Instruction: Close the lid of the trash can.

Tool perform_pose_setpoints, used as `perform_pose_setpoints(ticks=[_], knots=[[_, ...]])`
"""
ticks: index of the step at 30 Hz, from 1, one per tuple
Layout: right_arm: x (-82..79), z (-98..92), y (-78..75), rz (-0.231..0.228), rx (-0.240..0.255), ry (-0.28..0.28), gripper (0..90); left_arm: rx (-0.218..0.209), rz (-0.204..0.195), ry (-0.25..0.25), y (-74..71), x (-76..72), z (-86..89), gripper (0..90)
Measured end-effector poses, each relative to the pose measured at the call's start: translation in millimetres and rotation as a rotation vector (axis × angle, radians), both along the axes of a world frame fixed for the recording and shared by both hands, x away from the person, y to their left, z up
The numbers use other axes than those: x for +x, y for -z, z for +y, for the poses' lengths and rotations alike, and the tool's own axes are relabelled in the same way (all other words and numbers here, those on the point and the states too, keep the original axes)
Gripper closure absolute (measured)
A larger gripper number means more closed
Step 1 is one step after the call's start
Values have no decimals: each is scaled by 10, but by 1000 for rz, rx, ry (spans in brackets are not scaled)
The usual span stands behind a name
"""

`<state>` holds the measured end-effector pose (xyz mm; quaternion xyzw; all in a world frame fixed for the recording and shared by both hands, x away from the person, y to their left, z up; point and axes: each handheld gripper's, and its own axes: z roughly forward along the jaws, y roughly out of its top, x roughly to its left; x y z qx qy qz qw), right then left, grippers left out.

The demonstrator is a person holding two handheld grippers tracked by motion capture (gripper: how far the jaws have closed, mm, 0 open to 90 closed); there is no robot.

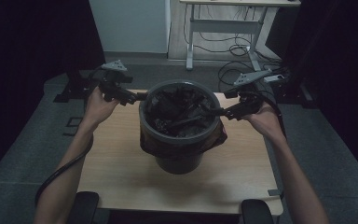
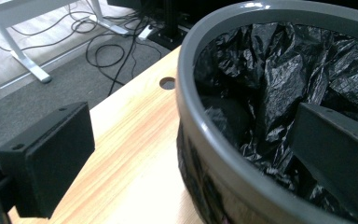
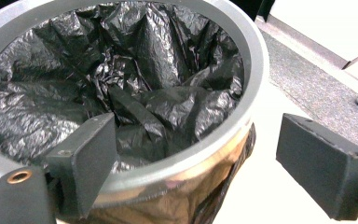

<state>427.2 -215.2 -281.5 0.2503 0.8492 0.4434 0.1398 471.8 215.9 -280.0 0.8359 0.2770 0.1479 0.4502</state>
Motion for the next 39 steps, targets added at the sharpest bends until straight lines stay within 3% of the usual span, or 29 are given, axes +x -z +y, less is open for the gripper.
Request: perform_pose_setpoints(ticks=[17, 27, 39], knots=[[-116, -340, 187, -17, 35, 50, 122, -69, 48, -53, 286, -166, 488, 0], [-148, -435, 450, -11, 55, 69, 123, -30, 57, -37, 597, -255, 562, 0], [-164, -415, 789, -17, 31, 81, 122, -55, 104, -36, 1001, -312, 589, 0]])
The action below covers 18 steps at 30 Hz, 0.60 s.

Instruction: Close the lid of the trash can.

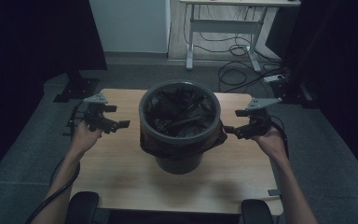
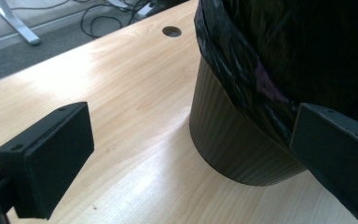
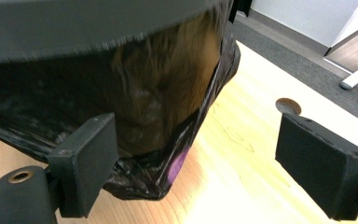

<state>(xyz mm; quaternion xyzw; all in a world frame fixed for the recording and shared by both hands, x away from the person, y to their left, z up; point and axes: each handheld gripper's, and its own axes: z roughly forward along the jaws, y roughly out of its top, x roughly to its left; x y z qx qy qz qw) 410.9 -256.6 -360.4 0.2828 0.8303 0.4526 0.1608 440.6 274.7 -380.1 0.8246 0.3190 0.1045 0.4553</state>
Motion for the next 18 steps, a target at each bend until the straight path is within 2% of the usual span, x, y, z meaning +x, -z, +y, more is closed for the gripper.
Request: perform_pose_setpoints(ticks=[4, 7, 10, 14, 18], knots=[[1, -5, 135, 10, -6, 11, 119, 5, 7, -2, 141, -22, 13, 0], [0, -22, 230, 10, 14, 20, 118, 1, 12, -5, 239, -39, 27, 0], [4, -36, 315, 29, 17, 27, 118, 13, 15, -11, 320, -55, 30, 0], [-2, -41, 426, 41, 17, 30, 118, 5, 20, -11, 420, -76, 26, 0], [-18, -26, 530, 43, 1, 31, 118, 16, 20, -12, 514, -96, 13, 0]])
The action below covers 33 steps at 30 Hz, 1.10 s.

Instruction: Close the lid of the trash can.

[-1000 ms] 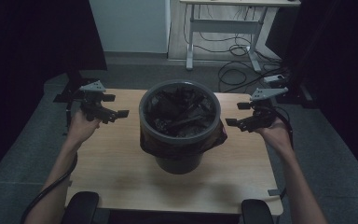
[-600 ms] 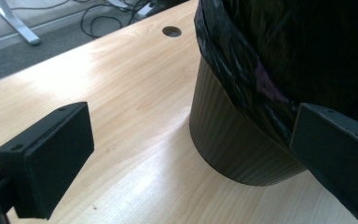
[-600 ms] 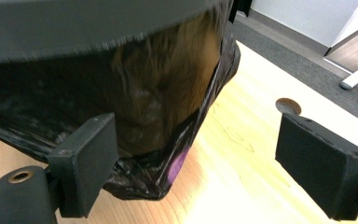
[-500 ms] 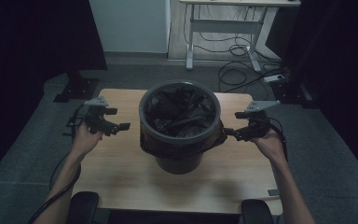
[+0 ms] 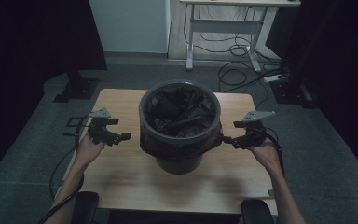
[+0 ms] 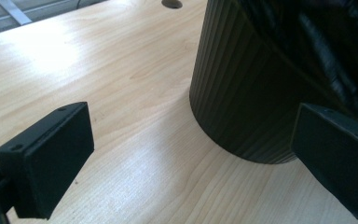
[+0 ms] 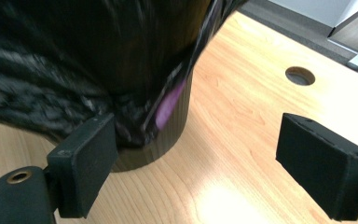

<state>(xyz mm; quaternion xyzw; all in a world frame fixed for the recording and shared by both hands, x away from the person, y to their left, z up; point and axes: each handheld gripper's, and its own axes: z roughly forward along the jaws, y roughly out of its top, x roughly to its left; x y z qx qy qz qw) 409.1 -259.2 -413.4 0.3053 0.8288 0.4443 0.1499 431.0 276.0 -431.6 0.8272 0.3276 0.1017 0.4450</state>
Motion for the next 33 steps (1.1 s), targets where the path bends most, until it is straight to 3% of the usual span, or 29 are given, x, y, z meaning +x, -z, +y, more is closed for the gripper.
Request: perform_pose_setpoints(ticks=[9, 22, 33], knots=[[-31, 32, 259, 23, -24, -7, 119, 5, 1, -8, 200, -35, -20, 0], [-103, 147, 666, 43, -20, -7, 119, 22, 0, 0, 531, -73, -102, 0], [-176, 211, 1012, 60, -56, 10, 119, 32, 38, -4, 850, -97, -153, 0]])
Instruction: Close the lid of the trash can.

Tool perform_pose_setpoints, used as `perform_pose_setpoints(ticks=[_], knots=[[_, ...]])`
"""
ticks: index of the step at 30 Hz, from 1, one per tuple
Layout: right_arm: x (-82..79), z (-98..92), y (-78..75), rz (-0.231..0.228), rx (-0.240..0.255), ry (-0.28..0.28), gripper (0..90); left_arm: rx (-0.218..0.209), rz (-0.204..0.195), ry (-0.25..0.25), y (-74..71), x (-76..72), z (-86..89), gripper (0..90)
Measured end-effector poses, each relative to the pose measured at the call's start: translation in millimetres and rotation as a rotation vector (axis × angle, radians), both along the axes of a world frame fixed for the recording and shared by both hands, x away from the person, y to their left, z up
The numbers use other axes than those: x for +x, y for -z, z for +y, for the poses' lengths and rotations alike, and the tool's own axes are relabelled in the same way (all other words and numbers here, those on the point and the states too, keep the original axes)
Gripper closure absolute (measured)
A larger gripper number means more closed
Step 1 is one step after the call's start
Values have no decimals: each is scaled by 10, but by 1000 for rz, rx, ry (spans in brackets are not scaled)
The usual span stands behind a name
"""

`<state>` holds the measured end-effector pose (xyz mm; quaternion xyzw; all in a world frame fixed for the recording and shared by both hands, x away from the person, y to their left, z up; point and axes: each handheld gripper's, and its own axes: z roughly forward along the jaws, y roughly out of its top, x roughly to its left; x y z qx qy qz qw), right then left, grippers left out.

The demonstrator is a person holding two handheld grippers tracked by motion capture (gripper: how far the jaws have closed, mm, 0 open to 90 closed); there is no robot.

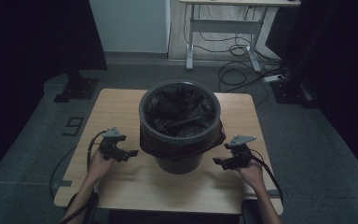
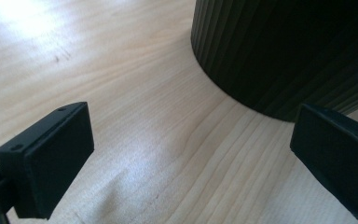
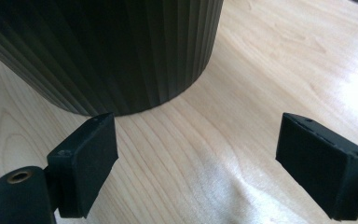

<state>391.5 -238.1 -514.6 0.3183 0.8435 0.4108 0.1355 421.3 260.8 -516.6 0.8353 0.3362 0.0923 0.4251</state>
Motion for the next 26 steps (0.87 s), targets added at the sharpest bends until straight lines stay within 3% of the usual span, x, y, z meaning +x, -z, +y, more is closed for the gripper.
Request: perform_pose_setpoints(ticks=[2, 8, 12, 16, 26], knots=[[-13, 8, 69, 4, 5, 6, 119, 9, 7, -1, 48, -8, -12, 0], [-31, 47, 232, 27, -14, 13, 119, 89, 27, 13, 190, -10, -81, 0], [-46, 86, 329, 43, -47, 12, 119, 127, 33, 18, 264, -10, -131, 0], [-67, 141, 394, 30, -75, 11, 118, 207, 18, 27, 313, -26, -191, 0], [-90, 153, 411, 19, -64, 15, 118, 214, 18, 13, 316, -35, -203, 0]])
